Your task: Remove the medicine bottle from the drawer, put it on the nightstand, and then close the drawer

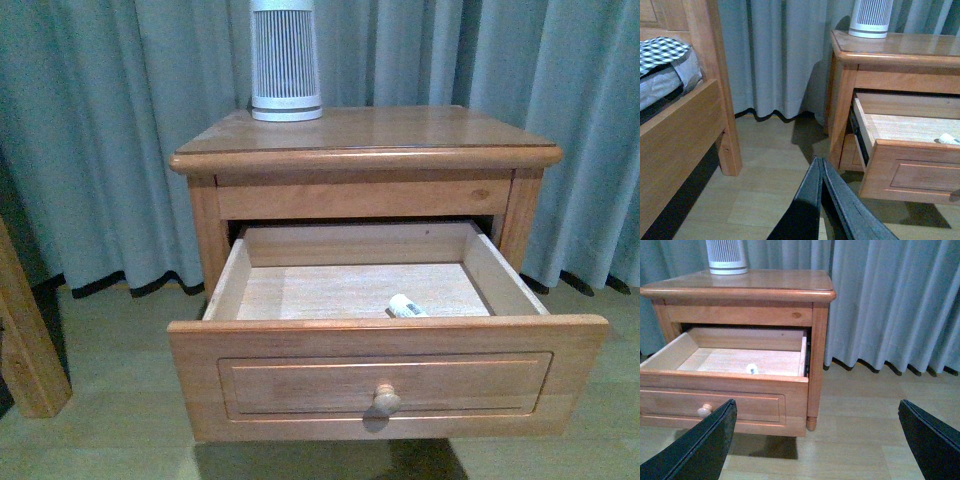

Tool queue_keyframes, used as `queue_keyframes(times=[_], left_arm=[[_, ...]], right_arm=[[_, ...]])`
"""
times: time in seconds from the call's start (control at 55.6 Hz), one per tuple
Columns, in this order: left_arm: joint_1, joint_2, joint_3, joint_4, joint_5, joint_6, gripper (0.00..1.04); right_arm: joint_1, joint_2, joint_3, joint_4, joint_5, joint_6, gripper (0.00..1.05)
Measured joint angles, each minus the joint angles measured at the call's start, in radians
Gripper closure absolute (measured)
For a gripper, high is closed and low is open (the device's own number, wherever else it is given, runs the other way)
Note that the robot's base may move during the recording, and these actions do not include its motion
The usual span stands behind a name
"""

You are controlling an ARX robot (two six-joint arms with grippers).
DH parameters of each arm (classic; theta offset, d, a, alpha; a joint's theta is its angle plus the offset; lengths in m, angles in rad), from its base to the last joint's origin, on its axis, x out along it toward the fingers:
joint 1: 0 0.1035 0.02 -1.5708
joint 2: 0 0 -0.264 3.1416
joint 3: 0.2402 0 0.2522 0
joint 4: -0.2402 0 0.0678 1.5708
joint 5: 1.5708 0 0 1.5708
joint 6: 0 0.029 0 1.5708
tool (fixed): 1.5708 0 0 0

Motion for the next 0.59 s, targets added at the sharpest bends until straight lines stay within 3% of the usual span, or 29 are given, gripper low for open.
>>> queue_keyframes(times=[0.27,0.36,0.45,0.594], left_arm=[[0.000,-0.011,-0.017,-0.001,0.002,0.000,1.01],[0.000,-0.011,-0.017,-0.001,0.002,0.000,1.01],[0.000,-0.011,-0.017,-0.001,0.002,0.000,1.01],[0.000,-0.011,-0.017,-0.001,0.002,0.000,0.78]], right_arm=[[-0.001,0.001,0.000,-0.001,-0.001,0.002,0.07],[-0.043,0.188,0.102,-0.129,-0.183,0.047,0.07],[-0.027,0.439,0.253,-0.053,-0.215,0.053,0.07],[0.049,0.835,0.557,0.112,-0.173,0.006,0.07]])
